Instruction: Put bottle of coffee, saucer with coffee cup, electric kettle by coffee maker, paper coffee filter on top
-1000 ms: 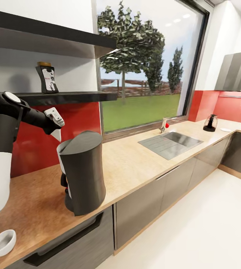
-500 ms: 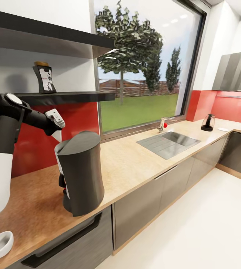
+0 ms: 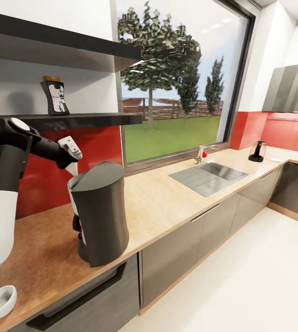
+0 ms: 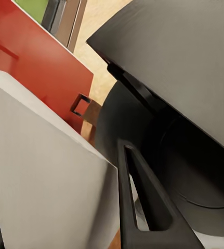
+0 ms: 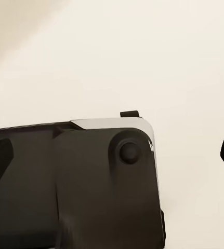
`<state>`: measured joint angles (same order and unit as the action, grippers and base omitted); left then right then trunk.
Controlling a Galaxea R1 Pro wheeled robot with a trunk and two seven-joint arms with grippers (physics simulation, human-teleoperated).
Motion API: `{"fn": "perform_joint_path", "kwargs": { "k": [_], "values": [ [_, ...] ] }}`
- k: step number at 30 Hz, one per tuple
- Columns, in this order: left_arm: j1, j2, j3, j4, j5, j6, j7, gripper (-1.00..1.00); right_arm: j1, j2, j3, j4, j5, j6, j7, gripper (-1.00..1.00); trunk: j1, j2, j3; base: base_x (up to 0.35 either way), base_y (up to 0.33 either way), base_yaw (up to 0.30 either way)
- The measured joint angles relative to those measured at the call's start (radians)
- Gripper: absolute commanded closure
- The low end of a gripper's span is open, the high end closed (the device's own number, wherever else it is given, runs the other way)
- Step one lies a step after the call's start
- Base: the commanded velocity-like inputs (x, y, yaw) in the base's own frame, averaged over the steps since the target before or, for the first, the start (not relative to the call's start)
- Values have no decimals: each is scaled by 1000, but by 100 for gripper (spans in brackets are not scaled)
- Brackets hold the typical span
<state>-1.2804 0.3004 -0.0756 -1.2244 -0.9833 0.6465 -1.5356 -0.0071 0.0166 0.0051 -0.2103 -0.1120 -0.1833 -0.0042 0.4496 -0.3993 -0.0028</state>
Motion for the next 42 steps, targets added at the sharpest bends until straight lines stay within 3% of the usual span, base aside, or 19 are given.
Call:
{"fn": "perform_joint_path", "kwargs": {
  "k": [16,24,37,38,42],
  "values": [
    [28,-3,1,1,24,2,21,100,0,0,0,1,0,0,0,-100,0,0,0,0,0,0],
    [29,-5,0,1,76,2,38,100,0,0,0,1,0,0,0,-100,0,0,0,0,0,0],
    [29,-6,0,2,81,2,44,100,0,0,0,1,0,0,0,-100,0,0,0,0,0,0],
    [29,-5,0,2,81,2,44,-100,0,0,0,1,0,0,0,-100,0,0,0,0,0,0],
    [29,-5,0,3,81,1,43,-100,0,0,0,1,0,0,0,-100,0,0,0,0,0,0]
  ]
}}
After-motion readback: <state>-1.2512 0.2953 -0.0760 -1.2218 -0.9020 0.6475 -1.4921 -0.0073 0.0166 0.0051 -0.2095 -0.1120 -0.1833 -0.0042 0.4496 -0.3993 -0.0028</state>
